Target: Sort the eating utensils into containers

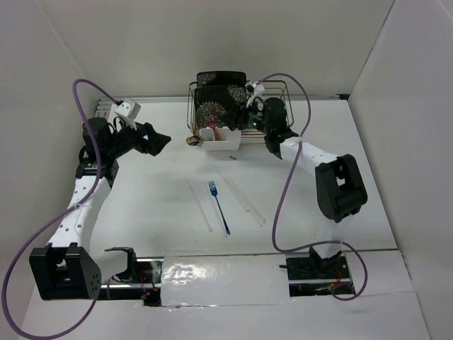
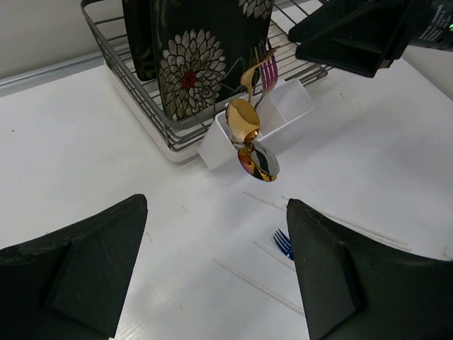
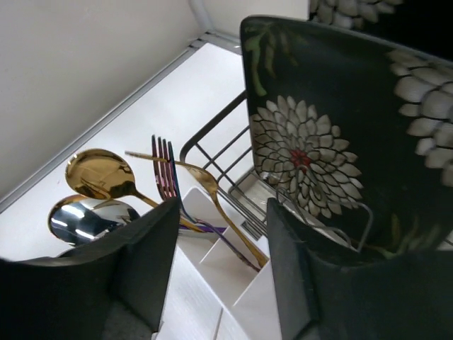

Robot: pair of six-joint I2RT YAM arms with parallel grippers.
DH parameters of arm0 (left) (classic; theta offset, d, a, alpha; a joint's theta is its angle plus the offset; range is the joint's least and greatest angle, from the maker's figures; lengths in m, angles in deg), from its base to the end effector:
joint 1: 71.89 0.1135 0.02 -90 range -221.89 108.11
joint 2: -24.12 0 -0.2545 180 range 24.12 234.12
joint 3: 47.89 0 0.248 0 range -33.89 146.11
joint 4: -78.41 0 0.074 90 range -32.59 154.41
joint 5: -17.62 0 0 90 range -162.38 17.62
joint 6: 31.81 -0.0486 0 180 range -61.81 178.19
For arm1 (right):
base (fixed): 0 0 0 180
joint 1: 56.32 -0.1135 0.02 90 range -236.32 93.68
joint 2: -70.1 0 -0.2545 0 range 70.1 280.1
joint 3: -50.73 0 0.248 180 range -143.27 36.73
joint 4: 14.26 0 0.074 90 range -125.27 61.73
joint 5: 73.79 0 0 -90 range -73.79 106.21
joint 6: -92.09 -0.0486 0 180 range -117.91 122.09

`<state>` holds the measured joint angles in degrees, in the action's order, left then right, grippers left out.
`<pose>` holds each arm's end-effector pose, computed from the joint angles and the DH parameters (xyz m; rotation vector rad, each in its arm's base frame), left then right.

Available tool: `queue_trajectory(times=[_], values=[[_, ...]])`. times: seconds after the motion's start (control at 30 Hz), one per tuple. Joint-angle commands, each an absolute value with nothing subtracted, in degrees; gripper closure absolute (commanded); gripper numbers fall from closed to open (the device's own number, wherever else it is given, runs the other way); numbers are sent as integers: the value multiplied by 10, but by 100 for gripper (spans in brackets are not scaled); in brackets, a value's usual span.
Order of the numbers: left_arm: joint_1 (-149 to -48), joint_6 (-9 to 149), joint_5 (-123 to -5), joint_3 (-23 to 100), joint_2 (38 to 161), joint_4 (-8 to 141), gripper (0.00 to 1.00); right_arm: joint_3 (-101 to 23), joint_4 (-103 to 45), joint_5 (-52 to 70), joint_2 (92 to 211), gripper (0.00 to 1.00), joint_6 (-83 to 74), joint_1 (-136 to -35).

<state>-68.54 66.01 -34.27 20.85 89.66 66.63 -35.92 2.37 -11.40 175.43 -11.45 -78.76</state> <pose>0.2745 -0.0140 0.3423 0.3288 1.6967 -0.6274 0.3974 0.1885 0.2753 -0.5111 1.5931 0.8656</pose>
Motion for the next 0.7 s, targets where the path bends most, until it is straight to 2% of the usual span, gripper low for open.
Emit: queue_trajectory(times=[0.0, 0.23, 0.5, 0.67], values=[[-684, 677, -323, 221, 896, 692, 8, -353, -50, -50, 1678, 40, -94, -779], [-682, 708, -319, 231, 896, 685, 7, -322, -181, 15, 1560, 31, -91, -767], [-684, 801, -381, 223, 895, 635, 8, -180, -319, -12, 1433, 30, -93, -791], [-683, 844, -385, 182, 864, 596, 9, -90, -325, -7, 1372, 30, -143, -840]])
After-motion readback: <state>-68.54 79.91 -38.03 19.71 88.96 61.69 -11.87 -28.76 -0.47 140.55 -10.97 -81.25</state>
